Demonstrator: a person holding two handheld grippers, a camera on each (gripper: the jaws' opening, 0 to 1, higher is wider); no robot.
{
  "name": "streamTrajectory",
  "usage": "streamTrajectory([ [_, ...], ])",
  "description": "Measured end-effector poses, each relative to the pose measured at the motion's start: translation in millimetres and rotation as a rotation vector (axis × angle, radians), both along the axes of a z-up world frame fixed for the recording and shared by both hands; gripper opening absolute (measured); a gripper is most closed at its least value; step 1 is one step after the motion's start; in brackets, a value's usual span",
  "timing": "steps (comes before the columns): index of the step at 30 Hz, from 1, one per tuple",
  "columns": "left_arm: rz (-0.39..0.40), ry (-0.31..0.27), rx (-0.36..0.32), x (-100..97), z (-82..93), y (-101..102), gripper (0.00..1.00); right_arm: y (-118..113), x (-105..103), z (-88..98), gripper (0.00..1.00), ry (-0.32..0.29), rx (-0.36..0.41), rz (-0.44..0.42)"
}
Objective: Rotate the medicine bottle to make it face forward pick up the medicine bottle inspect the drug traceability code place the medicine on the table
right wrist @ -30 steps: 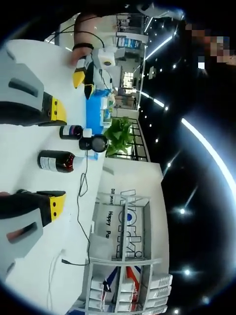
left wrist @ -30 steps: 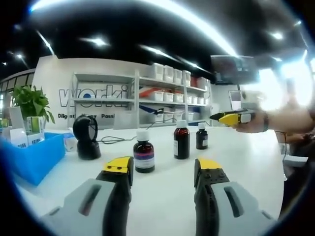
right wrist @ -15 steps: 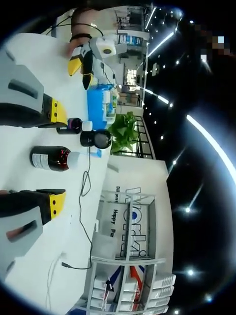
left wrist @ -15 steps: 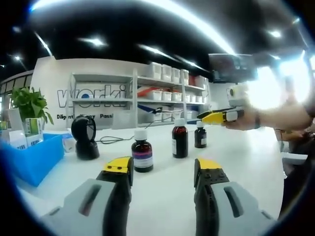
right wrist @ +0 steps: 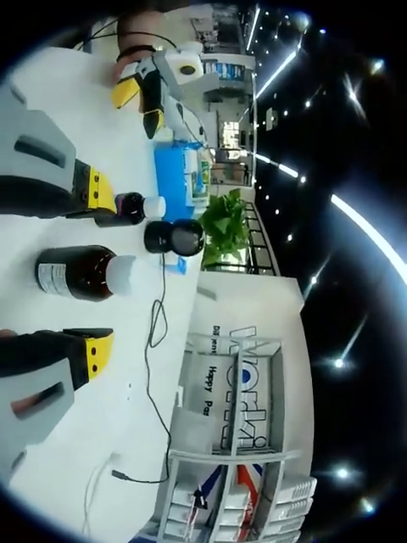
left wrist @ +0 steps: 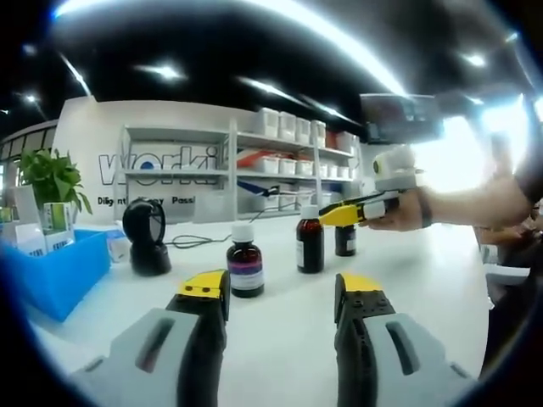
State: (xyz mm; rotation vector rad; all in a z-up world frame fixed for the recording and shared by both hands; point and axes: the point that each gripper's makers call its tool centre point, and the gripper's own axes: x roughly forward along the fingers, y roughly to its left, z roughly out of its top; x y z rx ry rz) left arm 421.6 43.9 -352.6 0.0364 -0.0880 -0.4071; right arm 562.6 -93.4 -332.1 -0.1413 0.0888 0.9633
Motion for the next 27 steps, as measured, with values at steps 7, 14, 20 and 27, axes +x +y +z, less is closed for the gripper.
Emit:
streamTrajectory([
  [7, -0.003, 0.0, 0.0, -1.1, 0.8, -3.2, 0.4, 7.1, 2.4, -12.7, 0.45, 0.041, -0.002, -0.024],
  [14, -0.003, 0.0, 0.0, -1.8, 0.3, -2.9, 0.4, 15.2, 6.5, -21.2, 0.44, 0.041, -0.026, -0.011],
  [20, -0.001, 0.003, -0.001, -1.1, -0.3, -1.7, 0.4, 17.4, 12.8, -31.7, 0.42, 0.059, -0.032, -0.004],
  [27, -0.001, 0.005, 0.0, -0.4, -1.2, -0.9, 0.4, 21.1, 9.9, -42.0, 0.32, 0.071, -0.052, 0.022],
])
